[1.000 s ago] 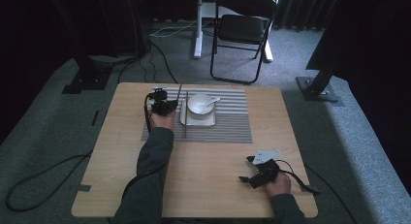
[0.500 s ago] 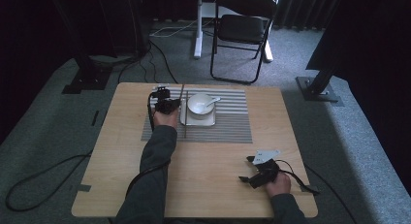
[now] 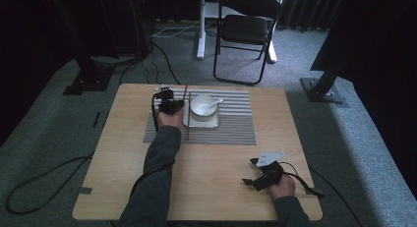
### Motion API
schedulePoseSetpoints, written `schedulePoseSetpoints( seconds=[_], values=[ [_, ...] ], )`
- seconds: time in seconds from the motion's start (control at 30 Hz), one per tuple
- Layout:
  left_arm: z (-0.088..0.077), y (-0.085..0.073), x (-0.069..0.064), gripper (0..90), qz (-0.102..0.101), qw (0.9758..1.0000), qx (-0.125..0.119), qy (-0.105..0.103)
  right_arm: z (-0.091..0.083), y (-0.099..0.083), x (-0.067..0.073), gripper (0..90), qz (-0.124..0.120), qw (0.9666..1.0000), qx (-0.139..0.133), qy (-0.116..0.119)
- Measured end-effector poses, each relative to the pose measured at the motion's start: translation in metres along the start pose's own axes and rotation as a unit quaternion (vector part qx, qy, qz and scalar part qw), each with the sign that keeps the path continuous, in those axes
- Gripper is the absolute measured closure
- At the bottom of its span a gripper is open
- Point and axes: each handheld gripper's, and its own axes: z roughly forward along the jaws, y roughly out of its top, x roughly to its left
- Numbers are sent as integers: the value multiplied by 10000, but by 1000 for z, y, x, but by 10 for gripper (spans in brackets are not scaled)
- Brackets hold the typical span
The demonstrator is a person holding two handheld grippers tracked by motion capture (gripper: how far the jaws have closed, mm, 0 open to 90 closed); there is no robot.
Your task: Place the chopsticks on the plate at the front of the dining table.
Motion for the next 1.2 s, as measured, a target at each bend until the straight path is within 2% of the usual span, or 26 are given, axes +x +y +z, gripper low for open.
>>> schedulePoseSetpoints(
  seconds=[0.8, 1.07, 1.2],
  values=[
    [23, -7, 5, 840, -102, 9999, 41, 110, 0, 0, 0, 111, 0, 10000, 0, 0],
    [32, -9, 9, 840, -209, 9996, 112, 136, 0, 0, 0, 111, 1, 10000, 0, 0],
    [36, -10, 12, 840, -279, 9995, 156, 83, 0, 0, 0, 111, 1, 10000, 1, 0]
  ],
)
